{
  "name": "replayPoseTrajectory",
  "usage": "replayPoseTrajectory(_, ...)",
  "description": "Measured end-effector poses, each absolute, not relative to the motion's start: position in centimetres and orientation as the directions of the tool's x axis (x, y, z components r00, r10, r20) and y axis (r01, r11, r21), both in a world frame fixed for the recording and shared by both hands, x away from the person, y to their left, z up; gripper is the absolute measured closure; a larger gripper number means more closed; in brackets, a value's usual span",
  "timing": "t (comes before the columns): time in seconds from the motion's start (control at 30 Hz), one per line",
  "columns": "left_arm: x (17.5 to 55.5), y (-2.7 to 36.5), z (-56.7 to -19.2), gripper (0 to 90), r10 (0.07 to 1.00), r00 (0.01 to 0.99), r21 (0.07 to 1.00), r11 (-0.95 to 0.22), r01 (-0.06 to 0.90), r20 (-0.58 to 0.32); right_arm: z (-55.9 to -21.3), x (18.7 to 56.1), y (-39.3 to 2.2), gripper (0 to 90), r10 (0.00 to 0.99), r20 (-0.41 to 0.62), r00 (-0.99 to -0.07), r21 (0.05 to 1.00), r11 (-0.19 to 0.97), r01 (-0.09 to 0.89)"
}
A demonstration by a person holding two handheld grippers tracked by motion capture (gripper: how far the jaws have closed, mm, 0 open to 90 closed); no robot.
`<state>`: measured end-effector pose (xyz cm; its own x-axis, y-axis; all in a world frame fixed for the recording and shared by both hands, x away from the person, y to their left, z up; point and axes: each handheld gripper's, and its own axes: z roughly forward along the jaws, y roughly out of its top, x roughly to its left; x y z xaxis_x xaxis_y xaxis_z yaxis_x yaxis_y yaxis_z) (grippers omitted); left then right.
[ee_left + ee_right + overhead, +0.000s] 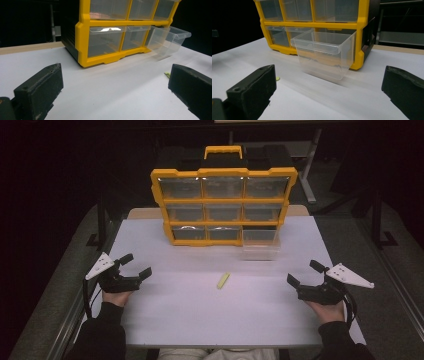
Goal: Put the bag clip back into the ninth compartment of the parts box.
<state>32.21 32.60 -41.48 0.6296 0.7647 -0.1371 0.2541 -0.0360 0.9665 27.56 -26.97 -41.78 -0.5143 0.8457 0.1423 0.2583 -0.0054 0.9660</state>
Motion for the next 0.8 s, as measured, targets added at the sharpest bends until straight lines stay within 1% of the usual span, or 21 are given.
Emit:
replayPoseTrajectory(0.47,32.2,32.7,-41.6,0.0,0.768,0.626,0.966,-0.035,0.255,-0.137,-41.5,27.4,-26.9,0.0,0.845,0.126,-0.519,0.967,0.012,0.254)
replayPoseTrajectory(0.67,32.1,32.7,-41.5,0.0,0.767,0.629,0.969,-0.038,0.245,-0.129,-40.9,27.3,-26.4,0.0,0.839,0.098,-0.536,0.972,0.034,0.231)
replayPoseTrajectory(0.8,32.0,32.7,-41.4,0.0,0.767,0.629,0.970,-0.036,0.240,-0.127,-40.6,27.3,-26.0,0.0,0.829,0.093,-0.551,0.972,0.045,0.232)
